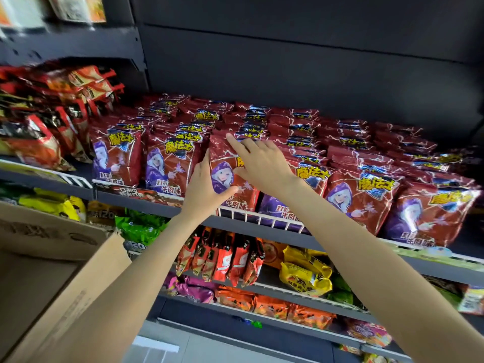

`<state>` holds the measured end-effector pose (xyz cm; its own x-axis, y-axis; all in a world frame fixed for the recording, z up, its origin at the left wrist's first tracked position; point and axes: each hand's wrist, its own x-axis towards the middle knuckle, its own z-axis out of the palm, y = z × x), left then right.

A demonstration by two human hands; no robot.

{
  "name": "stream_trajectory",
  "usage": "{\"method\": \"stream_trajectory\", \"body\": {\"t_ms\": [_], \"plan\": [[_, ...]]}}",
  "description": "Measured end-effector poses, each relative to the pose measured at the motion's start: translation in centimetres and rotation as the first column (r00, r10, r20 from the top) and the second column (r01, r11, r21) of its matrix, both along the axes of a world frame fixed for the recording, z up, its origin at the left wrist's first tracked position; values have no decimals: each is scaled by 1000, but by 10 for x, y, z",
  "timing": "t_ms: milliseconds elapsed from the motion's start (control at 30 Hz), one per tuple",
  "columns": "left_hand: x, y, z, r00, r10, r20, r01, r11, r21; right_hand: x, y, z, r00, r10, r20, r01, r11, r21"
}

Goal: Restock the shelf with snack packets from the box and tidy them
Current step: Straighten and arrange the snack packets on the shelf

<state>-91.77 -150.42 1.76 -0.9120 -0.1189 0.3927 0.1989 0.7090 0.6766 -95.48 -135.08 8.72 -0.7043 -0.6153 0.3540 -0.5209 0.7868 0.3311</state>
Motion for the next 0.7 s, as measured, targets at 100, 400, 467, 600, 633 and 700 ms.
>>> {"method": "stream_trajectory", "body": {"t_ms": [100, 400, 467, 600, 633, 700], "plan": [[0, 2, 1, 999, -22, 42, 19, 997, 69, 0, -6, -11, 1000, 3, 25, -3, 1000, 13], [-3, 5, 0, 994, -104, -34, 109, 961, 255, -1, -11, -19, 999, -22, -24, 22, 999, 34], [-2, 7, -2, 996, -50, -79, 62, 984, 164, 10, -4, -16, 992, 75, -105, -80, 996, -39], [9, 13, -5, 988, 23, -151, -22, 1000, 9, 31, 30, -32, 972, 6, -236, -50, 982, -180], [11, 15, -6, 991, 11, -130, -10, 1000, 4, 33, 37, -38, 977, -43, -211, 7, 986, -167], [13, 18, -6, 999, -26, -43, 25, 1000, -4, 33, 44, -50, 987, -92, -129, 79, 991, -107]]}}
